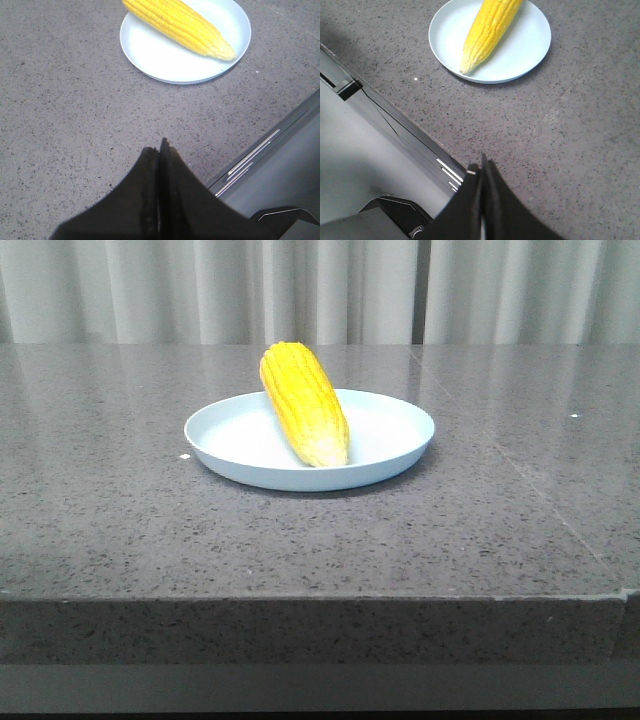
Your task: Place corn on plate with both arms
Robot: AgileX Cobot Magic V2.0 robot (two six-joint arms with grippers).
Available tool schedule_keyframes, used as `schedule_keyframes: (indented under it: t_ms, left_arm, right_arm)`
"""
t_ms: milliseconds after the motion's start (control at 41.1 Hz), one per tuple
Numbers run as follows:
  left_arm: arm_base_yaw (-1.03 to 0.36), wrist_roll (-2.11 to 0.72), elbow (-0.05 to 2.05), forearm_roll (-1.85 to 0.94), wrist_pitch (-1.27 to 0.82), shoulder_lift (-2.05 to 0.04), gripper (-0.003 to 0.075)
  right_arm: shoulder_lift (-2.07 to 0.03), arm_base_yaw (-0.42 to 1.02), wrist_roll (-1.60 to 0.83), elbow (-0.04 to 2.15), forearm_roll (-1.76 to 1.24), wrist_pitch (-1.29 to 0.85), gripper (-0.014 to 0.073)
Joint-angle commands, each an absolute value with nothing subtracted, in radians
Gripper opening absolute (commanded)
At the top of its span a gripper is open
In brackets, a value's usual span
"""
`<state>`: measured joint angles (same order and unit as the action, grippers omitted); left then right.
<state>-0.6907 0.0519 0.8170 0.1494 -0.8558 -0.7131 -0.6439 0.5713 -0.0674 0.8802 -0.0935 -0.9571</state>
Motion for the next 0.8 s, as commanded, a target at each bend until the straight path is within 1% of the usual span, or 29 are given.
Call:
schedule_keyframes:
  t_ms: [0, 97, 170, 316, 389, 510, 778]
  left_arm:
    - [-0.696, 0.062, 0.843, 0.154, -0.796, -0.712, -0.002]
    - [-0.689, 0.062, 0.839, 0.154, -0.794, -0.699, -0.002]
    - [-0.652, 0.062, 0.835, 0.154, -0.796, -0.678, -0.002]
    - [-0.534, 0.062, 0.776, 0.1, -0.789, -0.599, -0.002]
    - [-0.477, 0.062, 0.724, 0.054, -0.751, -0.545, -0.002]
    - [-0.39, 0.062, 0.598, 0.015, -0.612, -0.429, -0.002]
    - [-0.225, 0.057, 0.255, 0.036, -0.247, -0.141, -0.002]
  right_arm:
    - [-0.642, 0.571, -0.072, 0.902, -0.102, -0.89, -0.0069]
    - [-0.642, 0.571, -0.072, 0.902, -0.102, -0.89, -0.0069]
    - [-0.642, 0.571, -0.072, 0.902, -0.102, -0.89, -0.0069]
    - [-0.642, 0.571, -0.072, 0.902, -0.102, -0.89, -0.0069]
    - [-0.642, 0.571, -0.072, 0.902, -0.102, -0.89, -0.0069]
    - [-0.642, 0.571, -0.072, 0.902, -0.102, -0.89, -0.0069]
    - [-0.642, 0.571, -0.072, 0.902, -0.102, -0.89, -0.0069]
